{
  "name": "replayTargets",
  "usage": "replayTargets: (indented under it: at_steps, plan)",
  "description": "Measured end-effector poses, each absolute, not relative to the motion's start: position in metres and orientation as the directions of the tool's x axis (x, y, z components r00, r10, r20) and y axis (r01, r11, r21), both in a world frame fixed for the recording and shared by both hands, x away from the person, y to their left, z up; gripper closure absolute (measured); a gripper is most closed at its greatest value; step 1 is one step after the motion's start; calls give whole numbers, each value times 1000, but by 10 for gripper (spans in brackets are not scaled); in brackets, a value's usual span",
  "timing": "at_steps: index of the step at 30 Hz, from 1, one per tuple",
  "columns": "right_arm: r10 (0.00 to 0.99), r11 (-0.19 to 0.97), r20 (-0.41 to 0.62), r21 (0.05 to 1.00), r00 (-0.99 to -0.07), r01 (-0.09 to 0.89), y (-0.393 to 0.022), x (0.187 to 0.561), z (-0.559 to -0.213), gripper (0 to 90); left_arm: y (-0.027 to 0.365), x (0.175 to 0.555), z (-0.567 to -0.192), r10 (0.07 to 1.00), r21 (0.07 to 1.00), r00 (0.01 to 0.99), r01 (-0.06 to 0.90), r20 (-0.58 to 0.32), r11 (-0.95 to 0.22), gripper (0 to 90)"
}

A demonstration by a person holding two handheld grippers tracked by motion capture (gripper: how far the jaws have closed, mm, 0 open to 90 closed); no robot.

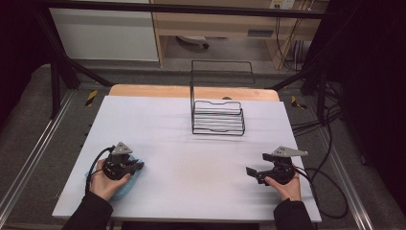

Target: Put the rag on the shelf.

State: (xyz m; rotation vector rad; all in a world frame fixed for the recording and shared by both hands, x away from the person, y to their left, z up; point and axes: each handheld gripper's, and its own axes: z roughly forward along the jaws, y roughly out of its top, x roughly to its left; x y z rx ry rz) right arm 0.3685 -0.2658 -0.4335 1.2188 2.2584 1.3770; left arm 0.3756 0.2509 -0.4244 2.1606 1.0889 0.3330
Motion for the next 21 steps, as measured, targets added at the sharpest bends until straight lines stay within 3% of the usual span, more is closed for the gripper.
replayTargets:
  at_steps: [8,21]
  plan:
    - [747,214,214,818,-629,533,-266,369,-434,17,241,370,-419,778,704,617,605,-120,-372,795]
    - [747,215,217,815,-628,538,-264,369,-435,20,190,369,-415,769,714,627,595,-126,-369,790]
